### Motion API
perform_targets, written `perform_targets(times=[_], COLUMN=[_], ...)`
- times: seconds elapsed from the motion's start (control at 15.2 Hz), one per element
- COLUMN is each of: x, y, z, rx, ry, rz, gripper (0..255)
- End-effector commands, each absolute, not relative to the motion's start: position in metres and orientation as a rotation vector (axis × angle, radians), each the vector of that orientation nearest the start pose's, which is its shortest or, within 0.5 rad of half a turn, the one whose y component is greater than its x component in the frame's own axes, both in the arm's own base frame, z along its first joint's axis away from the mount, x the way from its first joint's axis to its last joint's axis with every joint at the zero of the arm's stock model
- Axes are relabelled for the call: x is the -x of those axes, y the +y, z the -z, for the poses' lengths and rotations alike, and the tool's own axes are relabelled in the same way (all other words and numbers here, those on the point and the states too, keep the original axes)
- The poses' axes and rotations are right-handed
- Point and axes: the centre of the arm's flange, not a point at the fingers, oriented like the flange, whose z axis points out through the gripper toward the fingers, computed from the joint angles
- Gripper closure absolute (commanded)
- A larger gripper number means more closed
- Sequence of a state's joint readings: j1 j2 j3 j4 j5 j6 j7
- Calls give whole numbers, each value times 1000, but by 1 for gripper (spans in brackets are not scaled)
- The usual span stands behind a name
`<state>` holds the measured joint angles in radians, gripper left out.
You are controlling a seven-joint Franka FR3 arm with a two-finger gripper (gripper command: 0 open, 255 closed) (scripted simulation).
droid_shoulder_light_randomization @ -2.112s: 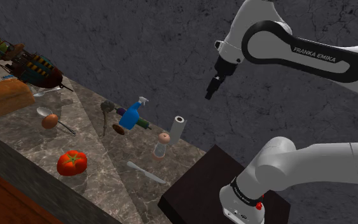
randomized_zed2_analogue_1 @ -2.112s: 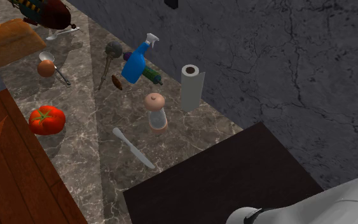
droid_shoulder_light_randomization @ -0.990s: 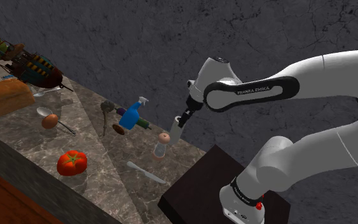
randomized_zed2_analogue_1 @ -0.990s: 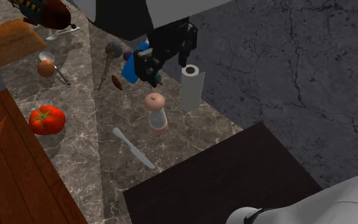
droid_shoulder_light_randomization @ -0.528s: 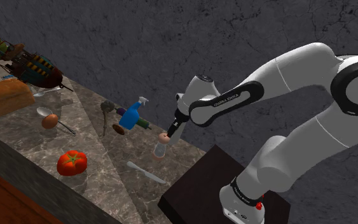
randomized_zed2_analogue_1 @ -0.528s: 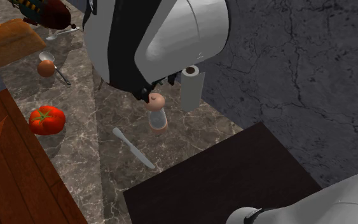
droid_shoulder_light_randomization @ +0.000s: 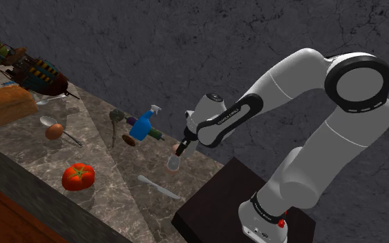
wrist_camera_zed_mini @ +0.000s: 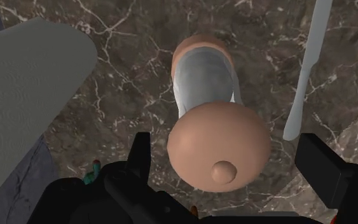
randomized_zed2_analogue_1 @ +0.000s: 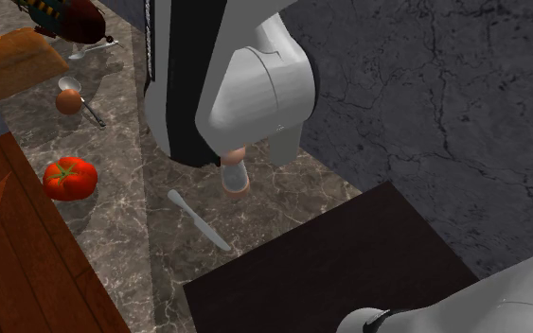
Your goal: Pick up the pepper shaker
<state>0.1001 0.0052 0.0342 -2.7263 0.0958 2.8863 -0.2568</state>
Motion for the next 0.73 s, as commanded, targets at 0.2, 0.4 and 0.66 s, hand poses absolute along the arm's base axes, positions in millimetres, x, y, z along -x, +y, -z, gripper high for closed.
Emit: perform_targets(times=[0.2, 0.4, 0.66], x=[-412, -412, -412], y=[51, 51, 51], z=[-218, -218, -218], rx=[3075, 3075, 3075], ry=[-465, -465, -465], rz=[245, 245, 245], gripper=[0, 255, 255])
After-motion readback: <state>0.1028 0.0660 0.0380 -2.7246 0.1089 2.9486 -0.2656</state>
